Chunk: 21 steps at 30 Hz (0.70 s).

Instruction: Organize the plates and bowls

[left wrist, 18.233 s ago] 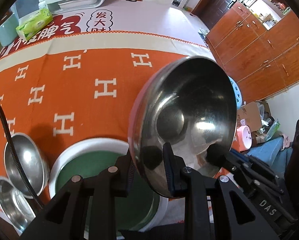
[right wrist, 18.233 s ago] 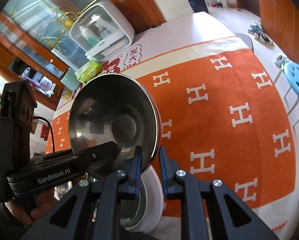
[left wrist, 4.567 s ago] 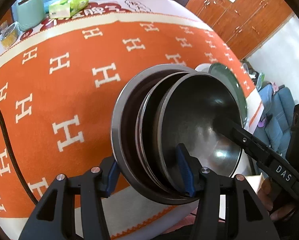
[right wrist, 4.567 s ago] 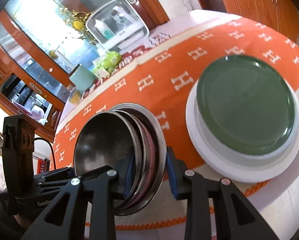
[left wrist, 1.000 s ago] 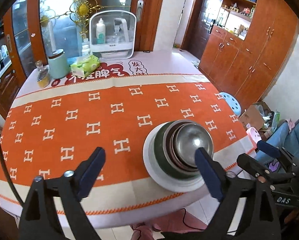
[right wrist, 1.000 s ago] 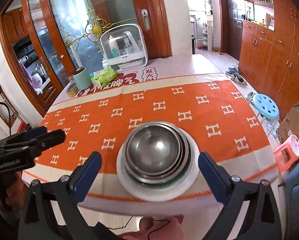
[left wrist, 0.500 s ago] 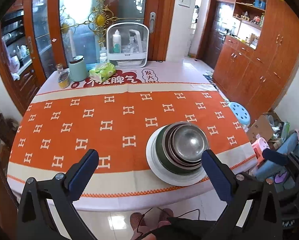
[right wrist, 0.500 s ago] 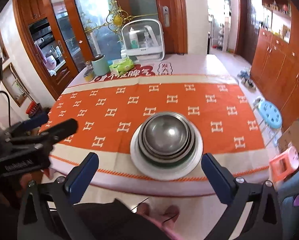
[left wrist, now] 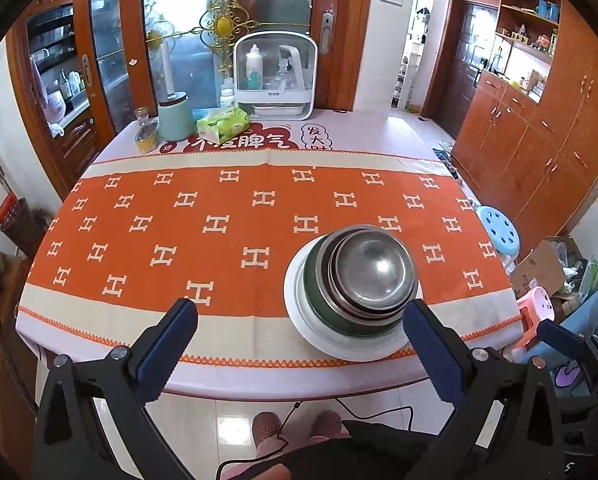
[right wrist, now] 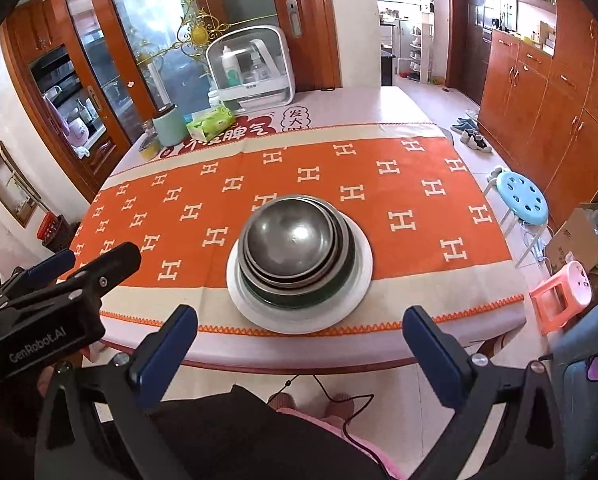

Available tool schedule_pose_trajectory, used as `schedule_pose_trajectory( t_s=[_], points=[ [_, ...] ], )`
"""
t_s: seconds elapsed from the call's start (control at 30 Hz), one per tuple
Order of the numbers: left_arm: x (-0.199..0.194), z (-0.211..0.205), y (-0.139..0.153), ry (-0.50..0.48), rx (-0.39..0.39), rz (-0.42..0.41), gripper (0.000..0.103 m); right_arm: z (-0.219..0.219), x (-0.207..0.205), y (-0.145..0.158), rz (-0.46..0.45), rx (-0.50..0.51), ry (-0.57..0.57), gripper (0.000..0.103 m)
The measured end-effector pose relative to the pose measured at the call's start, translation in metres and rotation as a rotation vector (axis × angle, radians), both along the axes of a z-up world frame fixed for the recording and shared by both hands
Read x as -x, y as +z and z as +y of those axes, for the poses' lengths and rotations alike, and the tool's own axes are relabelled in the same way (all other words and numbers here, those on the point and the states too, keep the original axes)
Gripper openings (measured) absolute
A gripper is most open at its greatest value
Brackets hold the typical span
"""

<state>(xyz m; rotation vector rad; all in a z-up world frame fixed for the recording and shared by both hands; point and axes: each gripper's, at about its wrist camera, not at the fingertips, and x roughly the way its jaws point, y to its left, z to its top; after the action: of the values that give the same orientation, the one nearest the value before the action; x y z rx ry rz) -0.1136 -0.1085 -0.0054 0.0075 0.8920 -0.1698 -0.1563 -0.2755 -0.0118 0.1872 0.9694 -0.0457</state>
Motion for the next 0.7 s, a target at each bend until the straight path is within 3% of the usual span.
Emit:
schedule_pose_trajectory(
  t_s=[0.7],
  points=[
    [-0.006,-0.006,0.0,0.034,-0.032,-0.017,0.102,-0.007,-0.022,-0.012,0.031,-0.039,0.055,0.103]
  ],
)
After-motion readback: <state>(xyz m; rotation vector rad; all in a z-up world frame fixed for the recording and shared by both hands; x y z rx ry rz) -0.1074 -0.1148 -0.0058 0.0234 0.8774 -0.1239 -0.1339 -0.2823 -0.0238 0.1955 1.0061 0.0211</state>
